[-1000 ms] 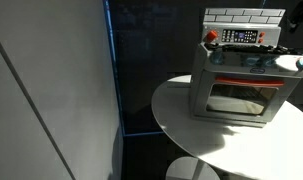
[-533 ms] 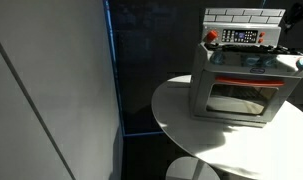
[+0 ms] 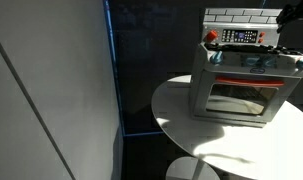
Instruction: Press the top orange button on the right side of the stove
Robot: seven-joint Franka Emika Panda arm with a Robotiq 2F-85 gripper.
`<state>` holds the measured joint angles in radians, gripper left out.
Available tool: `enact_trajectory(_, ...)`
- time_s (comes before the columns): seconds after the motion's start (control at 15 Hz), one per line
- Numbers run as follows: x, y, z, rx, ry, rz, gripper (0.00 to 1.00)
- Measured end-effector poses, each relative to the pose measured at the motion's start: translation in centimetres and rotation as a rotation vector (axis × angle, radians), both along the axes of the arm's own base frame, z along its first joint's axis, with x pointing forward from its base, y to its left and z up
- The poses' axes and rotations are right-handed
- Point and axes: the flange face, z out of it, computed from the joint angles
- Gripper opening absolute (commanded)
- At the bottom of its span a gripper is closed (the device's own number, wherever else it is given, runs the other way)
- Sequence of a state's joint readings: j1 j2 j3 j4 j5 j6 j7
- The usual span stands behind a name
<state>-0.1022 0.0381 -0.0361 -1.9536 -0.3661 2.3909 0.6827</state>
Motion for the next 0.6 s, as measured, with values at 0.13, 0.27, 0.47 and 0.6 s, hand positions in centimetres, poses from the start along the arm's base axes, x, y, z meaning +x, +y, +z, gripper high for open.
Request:
enact_trajectory(0.13, 0.7, -0.1, -0.3, 0.003, -0.004, -0.009, 1.00)
enact_trajectory(0.27, 1.2, -0.1, -0.6, 0.007, -0.008, -0.020, 1.00)
enact_trajectory(0.47, 2.1, -0.1, -1.0, 0.011, -0.011, -0.033, 1.00)
enact_trajectory(0.6, 2.6, -0.2, -1.1, 0.011, -0.012, -0.037, 1.00)
